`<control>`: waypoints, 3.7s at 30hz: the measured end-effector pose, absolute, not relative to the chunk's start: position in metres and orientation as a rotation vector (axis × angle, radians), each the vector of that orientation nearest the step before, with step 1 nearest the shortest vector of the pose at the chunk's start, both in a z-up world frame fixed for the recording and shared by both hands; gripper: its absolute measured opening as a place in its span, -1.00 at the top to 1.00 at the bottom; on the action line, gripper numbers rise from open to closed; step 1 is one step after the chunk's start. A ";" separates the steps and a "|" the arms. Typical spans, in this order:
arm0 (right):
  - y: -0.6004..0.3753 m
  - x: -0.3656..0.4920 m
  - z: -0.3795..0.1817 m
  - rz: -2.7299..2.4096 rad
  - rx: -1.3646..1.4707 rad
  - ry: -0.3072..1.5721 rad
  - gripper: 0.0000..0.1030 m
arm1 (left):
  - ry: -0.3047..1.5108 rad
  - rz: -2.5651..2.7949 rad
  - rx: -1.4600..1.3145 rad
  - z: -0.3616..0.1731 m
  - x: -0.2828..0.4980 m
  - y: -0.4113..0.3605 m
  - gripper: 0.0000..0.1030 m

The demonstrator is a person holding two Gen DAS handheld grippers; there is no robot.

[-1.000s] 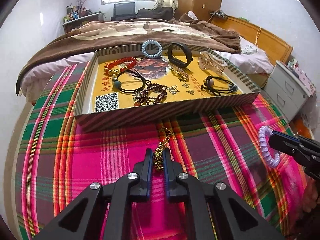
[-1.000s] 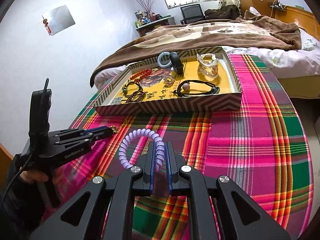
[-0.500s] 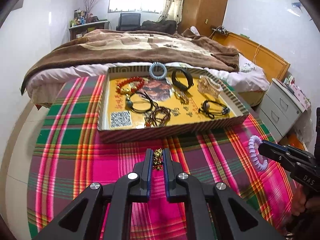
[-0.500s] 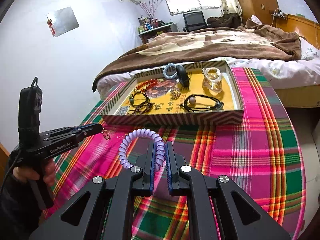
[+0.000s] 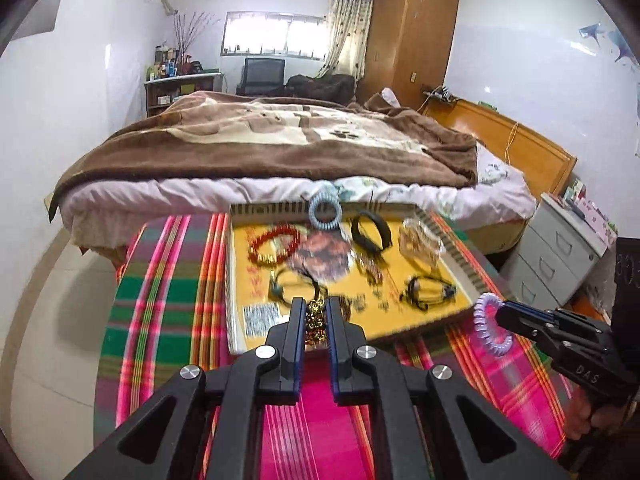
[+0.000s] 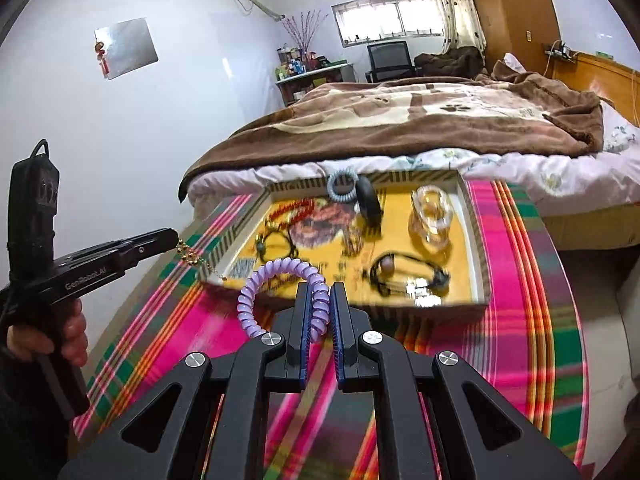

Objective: Organize jewelry

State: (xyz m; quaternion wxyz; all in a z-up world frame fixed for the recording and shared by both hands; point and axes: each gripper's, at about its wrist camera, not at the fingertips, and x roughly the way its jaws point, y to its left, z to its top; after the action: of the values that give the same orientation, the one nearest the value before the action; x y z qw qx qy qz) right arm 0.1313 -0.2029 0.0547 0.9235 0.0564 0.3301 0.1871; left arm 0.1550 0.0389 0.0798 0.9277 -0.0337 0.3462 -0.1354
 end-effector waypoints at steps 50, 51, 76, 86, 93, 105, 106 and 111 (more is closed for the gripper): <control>-0.116 0.323 -0.013 0.276 -0.060 0.955 0.79 | 0.913 -0.215 -0.071 -0.010 0.247 0.045 0.34; -0.116 0.323 -0.012 0.274 -0.057 0.955 0.78 | 0.909 -0.222 -0.073 -0.008 0.246 0.045 0.21; -0.151 0.233 0.046 0.298 0.061 0.803 0.28 | 0.813 -0.160 -0.048 0.044 0.187 0.035 -0.44; -0.168 0.165 0.060 0.271 0.046 0.752 0.23 | 0.768 -0.135 -0.023 0.067 0.139 0.021 -0.60; -0.178 0.130 0.054 0.232 0.039 0.748 0.23 | 0.784 -0.107 -0.018 0.063 0.114 0.012 -0.68; -0.187 0.097 0.033 0.175 0.052 0.796 0.22 | 0.788 -0.049 -0.020 0.051 0.098 0.008 -0.69; -0.187 0.096 0.031 0.180 0.059 0.803 0.22 | 0.791 -0.048 -0.017 0.049 0.099 0.007 -0.69; -0.185 0.092 0.029 0.183 0.059 0.799 0.22 | 0.811 -0.041 -0.011 0.043 0.099 0.006 -0.69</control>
State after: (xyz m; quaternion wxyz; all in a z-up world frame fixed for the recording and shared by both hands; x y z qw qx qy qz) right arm 0.0924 -0.1850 0.0289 0.9167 0.0289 0.3884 0.0891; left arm 0.0990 0.0059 0.0435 0.9186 -0.0054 0.3946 -0.0198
